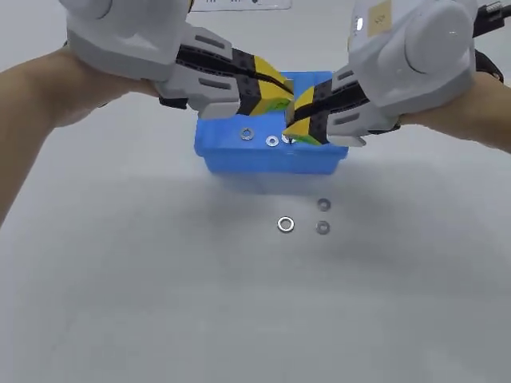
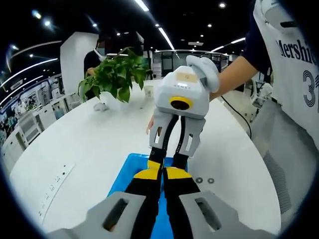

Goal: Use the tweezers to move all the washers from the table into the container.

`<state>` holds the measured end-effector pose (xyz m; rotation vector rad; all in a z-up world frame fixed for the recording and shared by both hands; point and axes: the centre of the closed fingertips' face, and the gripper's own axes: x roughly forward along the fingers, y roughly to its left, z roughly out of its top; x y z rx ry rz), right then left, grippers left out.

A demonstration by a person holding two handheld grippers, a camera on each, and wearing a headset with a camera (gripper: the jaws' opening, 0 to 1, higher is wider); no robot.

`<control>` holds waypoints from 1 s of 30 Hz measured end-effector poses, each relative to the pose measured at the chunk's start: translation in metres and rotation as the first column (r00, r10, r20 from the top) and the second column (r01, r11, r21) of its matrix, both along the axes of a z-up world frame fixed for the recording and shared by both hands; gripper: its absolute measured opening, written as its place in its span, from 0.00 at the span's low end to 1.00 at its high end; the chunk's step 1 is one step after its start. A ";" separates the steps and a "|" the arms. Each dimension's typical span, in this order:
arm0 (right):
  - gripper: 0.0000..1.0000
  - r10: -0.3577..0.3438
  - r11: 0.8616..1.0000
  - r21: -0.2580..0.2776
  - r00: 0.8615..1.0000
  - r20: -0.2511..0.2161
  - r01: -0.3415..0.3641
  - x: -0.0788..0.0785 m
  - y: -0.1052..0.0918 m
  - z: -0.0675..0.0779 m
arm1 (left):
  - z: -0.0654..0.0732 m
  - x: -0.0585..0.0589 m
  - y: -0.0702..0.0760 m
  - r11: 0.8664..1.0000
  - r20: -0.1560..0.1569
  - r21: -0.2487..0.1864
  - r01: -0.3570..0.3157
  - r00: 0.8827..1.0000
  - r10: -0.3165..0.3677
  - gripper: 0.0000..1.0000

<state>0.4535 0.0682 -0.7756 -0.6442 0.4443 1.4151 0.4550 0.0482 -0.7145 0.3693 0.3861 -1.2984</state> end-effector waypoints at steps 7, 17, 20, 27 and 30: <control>0.11 -0.006 1.000 0.007 1.000 -0.006 0.006 -0.001 0.000 0.001 | 0.001 -0.001 -0.001 1.000 -0.002 -0.010 -0.009 1.000 0.009 0.05; 0.12 -0.004 1.000 0.024 1.000 0.000 0.004 -0.003 0.000 0.009 | 0.008 -0.004 0.001 1.000 0.024 0.006 0.004 1.000 -0.004 0.05; 0.12 0.003 0.999 0.040 1.000 0.009 -0.003 -0.005 0.000 0.018 | 0.015 -0.006 0.001 1.000 0.032 0.003 0.006 0.999 -0.006 0.05; 0.12 0.017 0.996 0.087 1.000 0.014 -0.018 -0.018 -0.002 0.042 | 0.040 -0.023 0.001 0.999 0.064 -0.010 0.031 0.998 -0.030 0.05; 0.12 0.026 0.995 0.092 0.999 0.030 -0.029 -0.026 -0.002 0.051 | 0.047 -0.033 0.000 0.999 0.080 -0.003 0.045 0.996 -0.045 0.05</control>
